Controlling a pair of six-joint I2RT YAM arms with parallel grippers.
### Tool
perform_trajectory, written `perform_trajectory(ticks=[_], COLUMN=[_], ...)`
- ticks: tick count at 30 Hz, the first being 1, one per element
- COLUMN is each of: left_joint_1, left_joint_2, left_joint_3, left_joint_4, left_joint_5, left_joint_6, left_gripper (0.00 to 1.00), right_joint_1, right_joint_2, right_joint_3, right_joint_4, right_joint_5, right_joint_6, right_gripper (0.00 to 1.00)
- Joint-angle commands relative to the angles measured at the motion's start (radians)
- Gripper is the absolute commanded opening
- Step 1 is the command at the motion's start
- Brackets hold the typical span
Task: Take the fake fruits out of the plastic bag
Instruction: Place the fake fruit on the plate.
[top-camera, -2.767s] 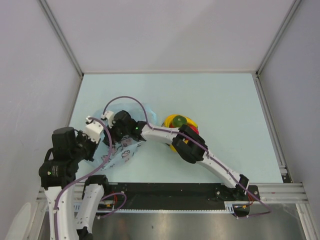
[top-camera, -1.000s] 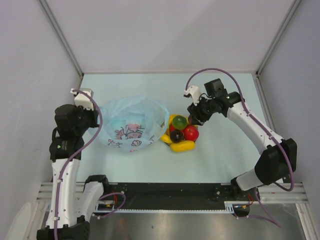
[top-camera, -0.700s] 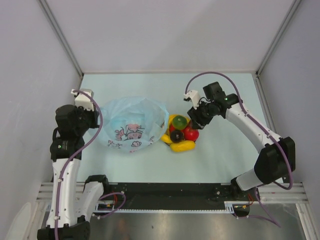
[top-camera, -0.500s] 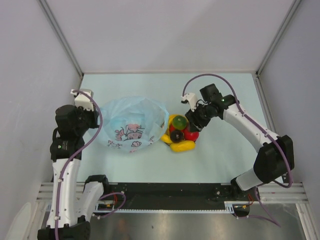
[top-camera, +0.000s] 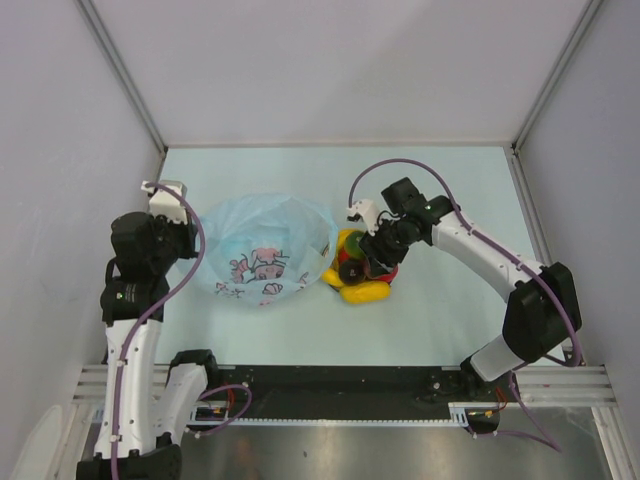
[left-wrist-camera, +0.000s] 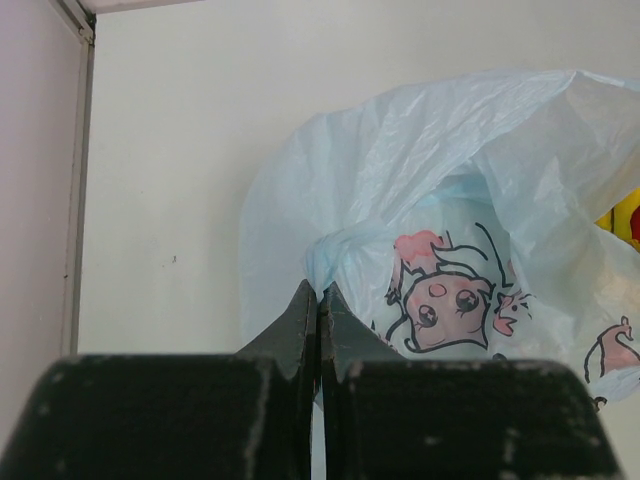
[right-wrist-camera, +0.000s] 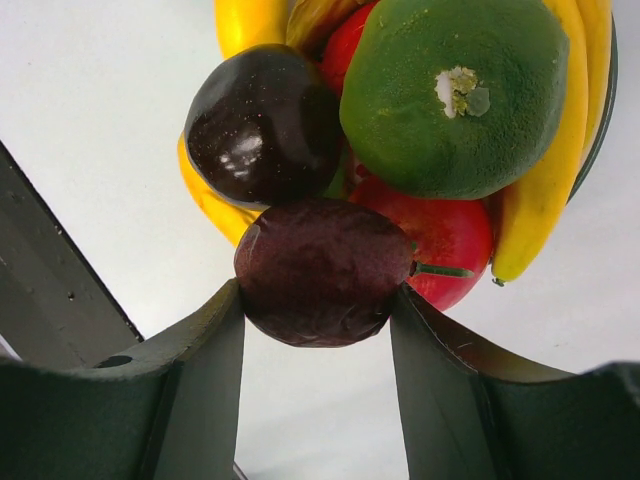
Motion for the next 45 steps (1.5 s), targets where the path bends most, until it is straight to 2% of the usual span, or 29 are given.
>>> perform_trajectory(ticks=[1,5,8,9,19,23,29,32,42,45], left_joint_1=[0.007,0.007,0.007,0.009,0.007,0.007,0.007,0.007,0.007,0.007], left_joint_2=[-0.012,-0.009,-0.011,-0.011,-0.011,-0.009,-0.007,-0.004,-0.004,-0.007], left_joint_3=[-0.008,-0.016,-0.018,-0.019,-0.025,-0.030,-0.033,-0.033,-0.036,-0.038], left_joint_4=[0.012,0.017,0.018,0.018,0.023,0.027,0.030,0.032,0.036,0.036], left_joint_5=[0.020,0.028,0.031,0.031,0.033,0.036,0.039,0.040,0.051,0.051], left_joint_6=[-0.010,-0.010,-0.010,-0.011,-0.011,-0.011,-0.014,-0.016,-0.023,-0.023], left_gripper=[0.00,0.00,0.00,0.00,0.00,0.00,0.00,0.00,0.00,0.00], right_joint_1=[0.006,0.003,0.006,0.006,0.012,0.026,0.047,0.055,0.047,0.050], right_joint_2=[0.009,0.016,0.016,0.016,0.010,0.003,-0.023,-0.027,-0.019,-0.013], right_joint_3=[0.001,0.000,-0.002,-0.003,-0.002,-0.002,-0.002,-0.002,-0.002,-0.002], right_joint_4=[0.012,0.021,0.021,0.021,0.020,0.006,0.015,0.018,0.060,0.057], right_joint_5=[0.022,0.032,0.048,0.060,0.075,0.078,0.051,0.064,0.114,0.114], right_joint_6=[0.008,0.011,0.009,0.011,0.005,-0.014,-0.040,-0.044,-0.026,-0.023], right_gripper=[0.47,0.53,0.63,0.72,0.75,0.79,0.51,0.43,0.46,0.56])
